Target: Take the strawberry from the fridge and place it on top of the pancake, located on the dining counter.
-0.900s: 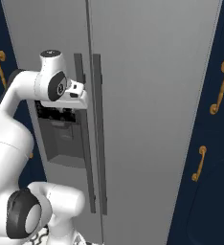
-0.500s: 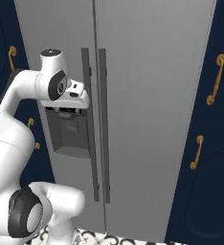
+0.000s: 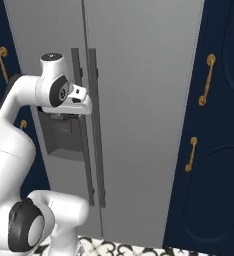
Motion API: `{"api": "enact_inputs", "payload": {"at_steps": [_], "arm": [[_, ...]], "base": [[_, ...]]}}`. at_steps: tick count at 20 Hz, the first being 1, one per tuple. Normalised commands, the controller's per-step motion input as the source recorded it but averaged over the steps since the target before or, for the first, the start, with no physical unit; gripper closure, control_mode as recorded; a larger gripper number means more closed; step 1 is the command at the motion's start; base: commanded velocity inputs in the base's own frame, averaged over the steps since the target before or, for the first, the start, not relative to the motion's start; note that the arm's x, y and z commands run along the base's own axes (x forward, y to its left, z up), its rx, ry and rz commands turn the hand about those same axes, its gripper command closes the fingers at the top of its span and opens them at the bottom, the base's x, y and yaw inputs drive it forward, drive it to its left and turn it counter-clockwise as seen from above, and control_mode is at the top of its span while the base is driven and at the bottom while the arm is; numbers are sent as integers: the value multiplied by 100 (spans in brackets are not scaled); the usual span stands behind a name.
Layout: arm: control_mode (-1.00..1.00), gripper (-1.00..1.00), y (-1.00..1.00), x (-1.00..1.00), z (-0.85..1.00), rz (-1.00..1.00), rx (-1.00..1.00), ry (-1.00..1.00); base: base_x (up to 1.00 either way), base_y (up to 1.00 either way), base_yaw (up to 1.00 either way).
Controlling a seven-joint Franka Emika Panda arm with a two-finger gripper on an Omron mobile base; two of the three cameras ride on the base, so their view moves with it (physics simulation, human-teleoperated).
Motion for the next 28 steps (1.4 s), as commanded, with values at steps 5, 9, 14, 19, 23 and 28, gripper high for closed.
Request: {"api": "enact_inputs", "payload": {"at_steps": [5,9,14,19,23,28], "arm": [[100,-100,0,0,0,0,0,0],[100,-100,0,0,0,0,0,0],[100,-100,0,0,0,0,0,0],[100,-100,0,0,0,0,0,0],[-100,-100,0,8,0,0,0,0],[-100,-100,3,75,-1,0,0,-41]], "base": [[-16,-1,-14],[-43,27,-9],[-52,4,-9],[-19,0,-6],[0,0,0],[0,0,0]]}}
